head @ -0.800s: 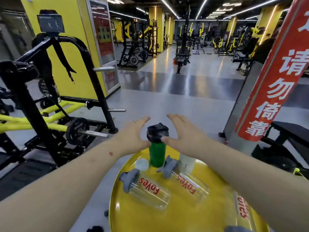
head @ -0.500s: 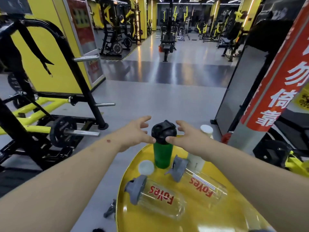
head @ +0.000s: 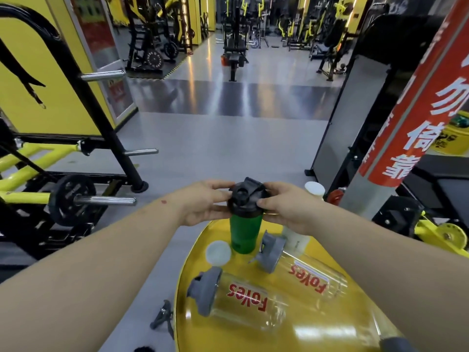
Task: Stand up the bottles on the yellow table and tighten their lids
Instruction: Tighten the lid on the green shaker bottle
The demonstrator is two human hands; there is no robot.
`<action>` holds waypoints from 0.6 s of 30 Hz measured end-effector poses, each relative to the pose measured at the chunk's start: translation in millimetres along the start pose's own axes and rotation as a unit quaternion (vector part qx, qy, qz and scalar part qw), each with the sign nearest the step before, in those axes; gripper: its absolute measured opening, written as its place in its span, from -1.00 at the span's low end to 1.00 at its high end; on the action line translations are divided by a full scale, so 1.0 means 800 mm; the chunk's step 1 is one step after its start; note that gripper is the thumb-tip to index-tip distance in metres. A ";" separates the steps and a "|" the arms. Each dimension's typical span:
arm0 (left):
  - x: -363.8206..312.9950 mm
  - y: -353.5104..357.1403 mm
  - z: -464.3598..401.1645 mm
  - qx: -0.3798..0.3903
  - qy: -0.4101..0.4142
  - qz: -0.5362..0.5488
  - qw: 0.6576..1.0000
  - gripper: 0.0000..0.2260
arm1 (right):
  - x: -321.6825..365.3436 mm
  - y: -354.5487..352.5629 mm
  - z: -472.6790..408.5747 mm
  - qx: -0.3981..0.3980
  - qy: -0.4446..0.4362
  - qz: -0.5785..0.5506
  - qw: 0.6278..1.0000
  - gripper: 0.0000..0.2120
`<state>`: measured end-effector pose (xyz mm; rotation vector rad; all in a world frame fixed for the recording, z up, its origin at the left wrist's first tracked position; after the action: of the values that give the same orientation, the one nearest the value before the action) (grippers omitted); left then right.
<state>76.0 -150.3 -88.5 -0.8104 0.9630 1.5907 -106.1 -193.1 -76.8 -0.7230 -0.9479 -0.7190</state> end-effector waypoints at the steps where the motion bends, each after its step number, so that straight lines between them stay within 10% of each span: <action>1: 0.001 0.000 0.001 -0.007 0.001 0.004 1.000 -0.78 | 0.000 0.000 -0.002 0.000 -0.002 -0.001 1.000 -0.72; 10: 0.005 0.011 0.006 -0.053 0.001 0.058 0.997 -0.63 | 0.001 0.004 -0.009 0.014 -0.045 0.006 0.999 -0.48; 18: 0.009 0.011 0.008 -0.091 0.000 0.076 0.993 -0.53 | -0.001 -0.008 -0.011 0.032 -0.045 0.019 0.998 -0.66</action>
<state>65.7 -142.4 -90.7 -0.8787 0.9078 1.8305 -107.7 -204.0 -79.6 -0.7203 -1.0316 -0.6251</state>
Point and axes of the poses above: each hand's wrist, its own z-axis away from the middle knuckle, its own y-axis out of the palm, x = y × z, the point moved 6 cm from there along -z, towards the middle knuckle, and after that the axes turned 7 degrees about z, right-handed, at the moved point
